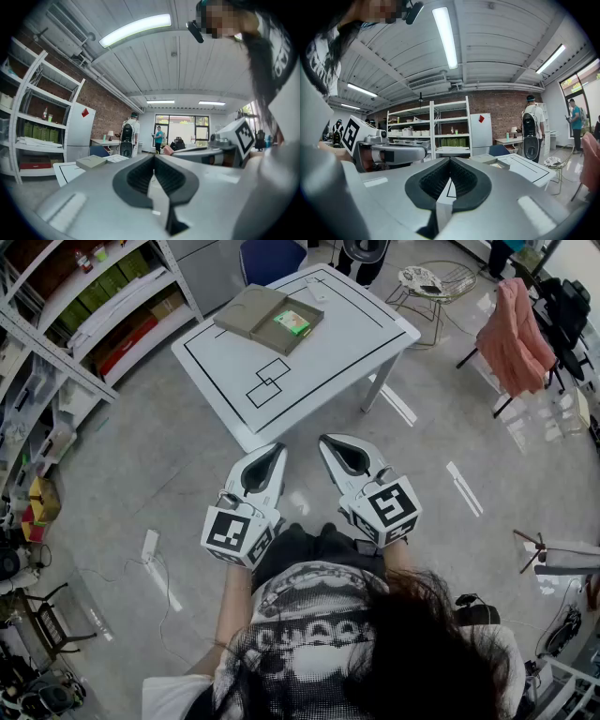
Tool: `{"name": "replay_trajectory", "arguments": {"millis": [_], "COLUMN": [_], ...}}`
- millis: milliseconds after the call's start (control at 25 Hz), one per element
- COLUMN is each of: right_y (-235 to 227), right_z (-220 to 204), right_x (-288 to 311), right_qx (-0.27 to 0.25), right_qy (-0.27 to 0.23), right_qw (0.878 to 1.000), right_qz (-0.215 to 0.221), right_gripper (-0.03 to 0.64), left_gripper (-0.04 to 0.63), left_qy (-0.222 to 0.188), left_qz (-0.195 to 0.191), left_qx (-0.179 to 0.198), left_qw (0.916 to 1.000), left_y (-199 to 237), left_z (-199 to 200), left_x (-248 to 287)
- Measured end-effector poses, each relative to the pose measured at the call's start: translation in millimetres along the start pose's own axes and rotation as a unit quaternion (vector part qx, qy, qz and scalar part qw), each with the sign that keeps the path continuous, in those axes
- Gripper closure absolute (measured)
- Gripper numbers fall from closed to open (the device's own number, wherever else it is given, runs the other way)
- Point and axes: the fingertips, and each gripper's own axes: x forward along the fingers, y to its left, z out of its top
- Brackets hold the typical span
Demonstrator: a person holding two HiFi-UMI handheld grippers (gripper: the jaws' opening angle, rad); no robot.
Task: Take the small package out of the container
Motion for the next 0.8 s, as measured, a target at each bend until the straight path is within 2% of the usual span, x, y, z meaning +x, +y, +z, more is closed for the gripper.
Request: {"name": "replay_trajectory", "arguments": {"millis": [480, 800], "right_y": [-4.7, -26.6], "right_z": [-3.5, -11.5], "right_x": [-5.7, -19.3], "right_qx": [0.017, 0.027], "right_qy": [-0.003, 0.001], "right_qw": [1.000, 1.000], "right_qz": [-0.003, -0.009], "right_gripper": [0.620, 0.620], "left_gripper": [0.595, 0.595], "left_qy": [0.008, 0.014], "left_qz": [0.003, 0.006], "left_qx": [-0.004, -0.005], "left_qw": [1.0000, 0.9999], "left_y": [-3.6, -15.4], "left_z": [-4.7, -8.5], "left_x": [0.9, 19.1]}}
